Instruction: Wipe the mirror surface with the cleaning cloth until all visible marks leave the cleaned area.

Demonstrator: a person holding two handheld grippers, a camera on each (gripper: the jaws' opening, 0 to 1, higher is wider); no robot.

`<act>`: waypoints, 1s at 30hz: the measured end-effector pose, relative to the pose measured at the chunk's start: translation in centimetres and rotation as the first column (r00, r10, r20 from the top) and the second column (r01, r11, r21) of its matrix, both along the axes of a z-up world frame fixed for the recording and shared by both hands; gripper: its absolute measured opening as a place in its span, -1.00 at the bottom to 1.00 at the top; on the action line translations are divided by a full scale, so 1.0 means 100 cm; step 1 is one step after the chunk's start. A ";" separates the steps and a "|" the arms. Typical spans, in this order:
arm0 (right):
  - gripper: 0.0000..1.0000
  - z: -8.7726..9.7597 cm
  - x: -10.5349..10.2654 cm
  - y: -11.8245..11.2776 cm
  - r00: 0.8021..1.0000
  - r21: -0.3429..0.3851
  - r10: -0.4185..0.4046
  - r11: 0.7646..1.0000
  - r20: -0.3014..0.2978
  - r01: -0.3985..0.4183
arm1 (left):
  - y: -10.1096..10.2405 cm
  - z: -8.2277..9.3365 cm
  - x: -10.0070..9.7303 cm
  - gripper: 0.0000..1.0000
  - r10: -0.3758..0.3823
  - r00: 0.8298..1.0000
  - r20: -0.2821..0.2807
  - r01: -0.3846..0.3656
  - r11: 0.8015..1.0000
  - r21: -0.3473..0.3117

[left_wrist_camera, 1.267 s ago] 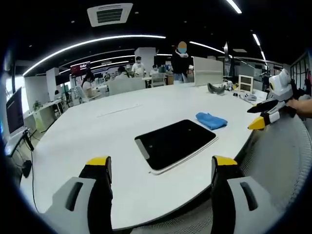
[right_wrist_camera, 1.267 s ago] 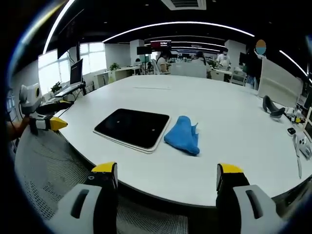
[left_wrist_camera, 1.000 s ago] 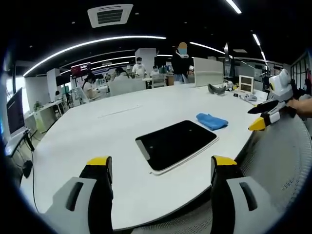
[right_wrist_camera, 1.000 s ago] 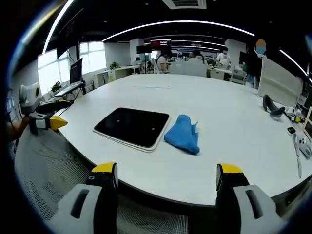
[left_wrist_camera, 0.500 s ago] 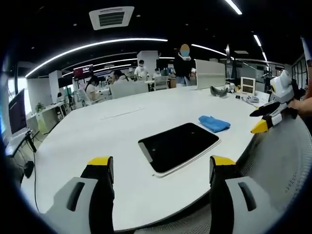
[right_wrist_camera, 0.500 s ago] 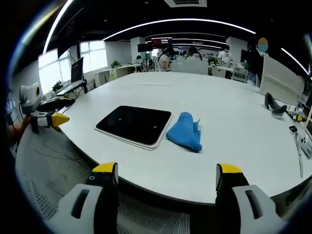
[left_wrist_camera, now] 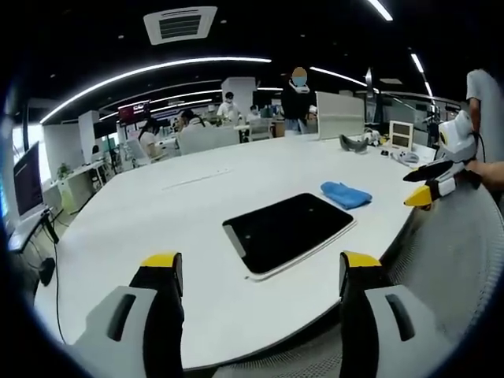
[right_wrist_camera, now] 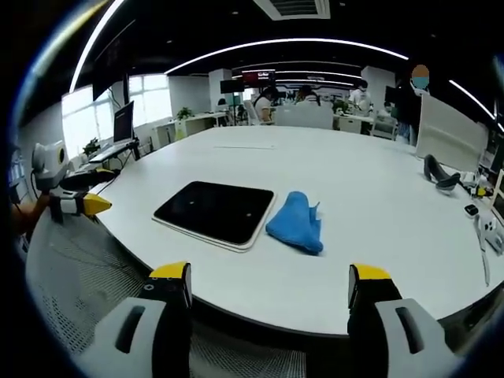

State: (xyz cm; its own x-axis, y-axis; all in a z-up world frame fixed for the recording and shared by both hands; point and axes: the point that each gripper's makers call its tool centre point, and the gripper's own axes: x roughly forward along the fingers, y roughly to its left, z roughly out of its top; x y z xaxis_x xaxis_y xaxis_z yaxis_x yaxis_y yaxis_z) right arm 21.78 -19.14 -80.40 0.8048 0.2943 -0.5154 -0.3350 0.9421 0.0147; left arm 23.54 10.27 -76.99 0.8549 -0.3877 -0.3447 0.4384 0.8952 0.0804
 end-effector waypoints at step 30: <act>0.57 0.004 0.001 0.001 1.000 0.013 -0.001 1.000 0.021 0.001 | -0.002 0.002 0.000 0.67 -0.006 1.000 0.004 0.006 1.000 -0.017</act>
State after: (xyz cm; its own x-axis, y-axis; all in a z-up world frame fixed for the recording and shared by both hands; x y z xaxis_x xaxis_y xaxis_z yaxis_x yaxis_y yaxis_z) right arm 21.93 -19.02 -80.04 0.8157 0.3002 -0.4945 -0.3345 0.9422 0.0202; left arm 23.57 10.06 -76.83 0.8538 -0.3988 -0.3347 0.4438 0.8936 0.0674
